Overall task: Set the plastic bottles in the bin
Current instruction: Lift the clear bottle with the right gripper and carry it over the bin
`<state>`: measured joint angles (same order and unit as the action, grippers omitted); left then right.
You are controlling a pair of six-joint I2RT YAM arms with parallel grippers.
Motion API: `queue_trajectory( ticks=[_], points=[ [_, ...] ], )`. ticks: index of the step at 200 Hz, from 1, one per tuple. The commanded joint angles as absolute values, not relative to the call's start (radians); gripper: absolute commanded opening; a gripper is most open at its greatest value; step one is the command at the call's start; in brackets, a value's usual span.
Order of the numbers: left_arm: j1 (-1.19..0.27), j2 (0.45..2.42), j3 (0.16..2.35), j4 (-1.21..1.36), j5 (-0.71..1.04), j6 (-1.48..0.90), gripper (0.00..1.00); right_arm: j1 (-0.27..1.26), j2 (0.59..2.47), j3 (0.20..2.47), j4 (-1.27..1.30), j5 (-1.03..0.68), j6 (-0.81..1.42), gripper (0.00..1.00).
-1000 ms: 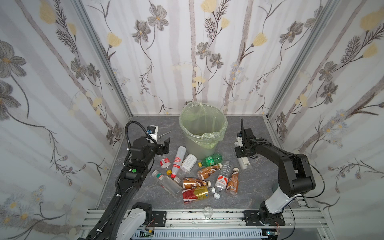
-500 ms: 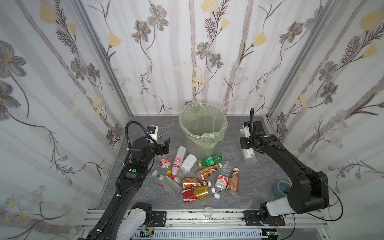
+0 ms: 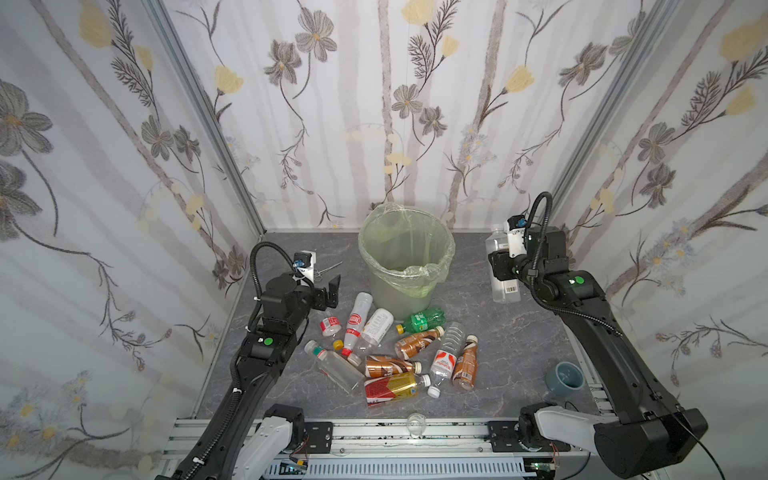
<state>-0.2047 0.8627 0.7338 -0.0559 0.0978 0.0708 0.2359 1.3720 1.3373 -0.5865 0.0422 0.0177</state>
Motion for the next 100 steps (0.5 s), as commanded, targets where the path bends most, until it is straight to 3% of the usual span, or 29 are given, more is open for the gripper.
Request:
queue_trajectory(
  ticks=[1, 100],
  points=[
    [-0.204, 0.861, 0.730, -0.037, 0.091, 0.068, 1.00, 0.245, 1.358, 1.381, -0.560, -0.023, 0.032, 0.57],
    [-0.204, 0.853, 0.729, -0.036, 0.090, 0.064, 1.00, 0.365, 1.427, 1.589, -0.439, -0.121, 0.048, 0.56]
  ],
)
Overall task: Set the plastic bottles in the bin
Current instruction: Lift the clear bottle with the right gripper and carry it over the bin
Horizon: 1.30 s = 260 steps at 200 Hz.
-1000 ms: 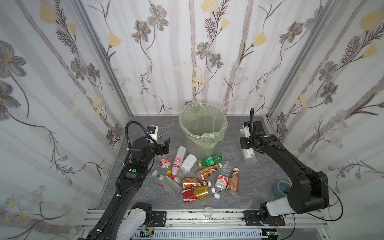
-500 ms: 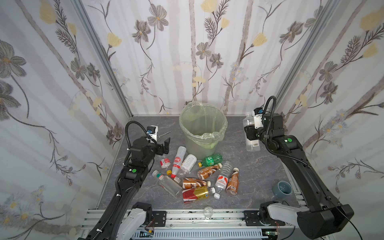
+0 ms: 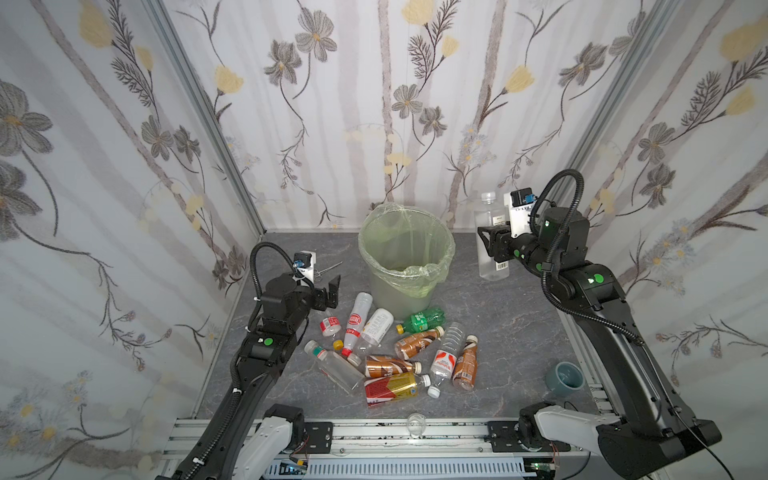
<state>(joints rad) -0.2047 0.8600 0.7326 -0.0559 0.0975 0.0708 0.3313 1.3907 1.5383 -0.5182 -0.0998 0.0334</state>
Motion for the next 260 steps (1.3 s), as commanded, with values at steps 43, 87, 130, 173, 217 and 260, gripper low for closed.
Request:
queue_trajectory(
  ticks=[43, 87, 130, 173, 217, 260],
  points=[
    [-0.204, 0.849, 0.727, -0.035, 0.089, 0.062, 1.00, 0.409, 1.530, 1.706, -0.396, -0.129, 0.009, 0.56],
    [-0.204, 0.844, 0.724, -0.035, 0.089, 0.061, 1.00, 0.450, 1.690, 1.871, -0.432, -0.133, -0.064, 0.56],
    [-0.204, 0.845, 0.723, -0.035, 0.083, 0.064, 1.00, 0.480, 1.815, 1.993, -0.479, -0.146, -0.146, 0.57],
    [-0.203, 0.842, 0.719, -0.033, 0.079, 0.064, 1.00, 0.514, 1.938, 2.136, -0.583, -0.165, -0.228, 0.57],
    [-0.202, 0.842, 0.719, -0.034, 0.076, 0.064, 1.00, 0.554, 2.004, 2.172, -0.647, -0.164, -0.276, 0.58],
    [-0.201, 0.841, 0.719, -0.032, 0.075, 0.065, 1.00, 0.574, 2.035, 2.173, -0.681, -0.169, -0.281, 0.59]
  ],
)
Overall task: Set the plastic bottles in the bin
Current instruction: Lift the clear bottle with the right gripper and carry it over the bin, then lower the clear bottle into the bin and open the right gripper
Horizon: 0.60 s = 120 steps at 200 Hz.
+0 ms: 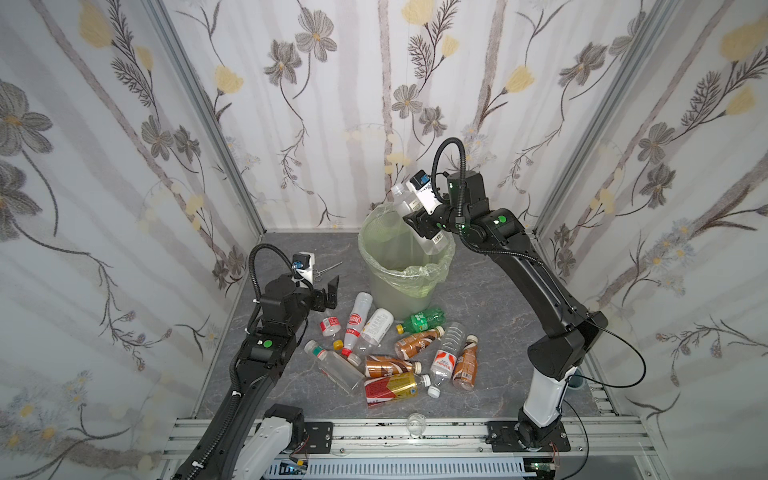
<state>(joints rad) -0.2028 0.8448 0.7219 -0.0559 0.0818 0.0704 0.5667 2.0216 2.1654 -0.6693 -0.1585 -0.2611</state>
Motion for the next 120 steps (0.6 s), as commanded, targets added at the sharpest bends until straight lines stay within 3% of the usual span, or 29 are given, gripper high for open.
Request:
queue_trajectory(
  ticks=[1, 120],
  points=[
    [-0.201, 0.841, 0.719, -0.032, 0.075, 0.065, 1.00, 0.575, 2.035, 2.173, -0.682, -0.170, -0.281, 0.59],
    [-0.199, 0.833, 0.716, -0.031, 0.071, 0.063, 1.00, 0.615, 2.098, 2.174, -0.770, -0.207, -0.269, 0.62]
  ],
)
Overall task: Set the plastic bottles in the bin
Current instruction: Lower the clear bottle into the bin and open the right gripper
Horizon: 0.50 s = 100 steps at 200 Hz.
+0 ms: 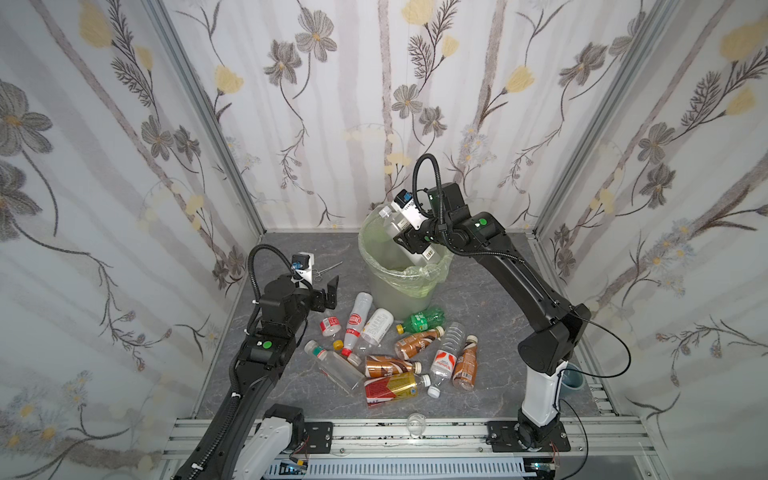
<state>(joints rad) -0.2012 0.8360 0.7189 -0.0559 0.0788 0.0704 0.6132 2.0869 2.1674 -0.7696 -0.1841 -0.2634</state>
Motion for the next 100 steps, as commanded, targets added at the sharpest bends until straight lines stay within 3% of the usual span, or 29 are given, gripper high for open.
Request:
queue_trajectory(
  ticks=[1, 100],
  points=[
    [-0.199, 0.832, 0.716, -0.031, 0.071, 0.063, 1.00, 0.615, 2.098, 2.173, -0.770, -0.207, -0.269, 0.62],
    [-0.199, 0.829, 0.716, -0.030, 0.071, 0.063, 1.00, 0.623, 2.130, 2.173, -0.826, -0.227, -0.252, 0.64]
  ],
)
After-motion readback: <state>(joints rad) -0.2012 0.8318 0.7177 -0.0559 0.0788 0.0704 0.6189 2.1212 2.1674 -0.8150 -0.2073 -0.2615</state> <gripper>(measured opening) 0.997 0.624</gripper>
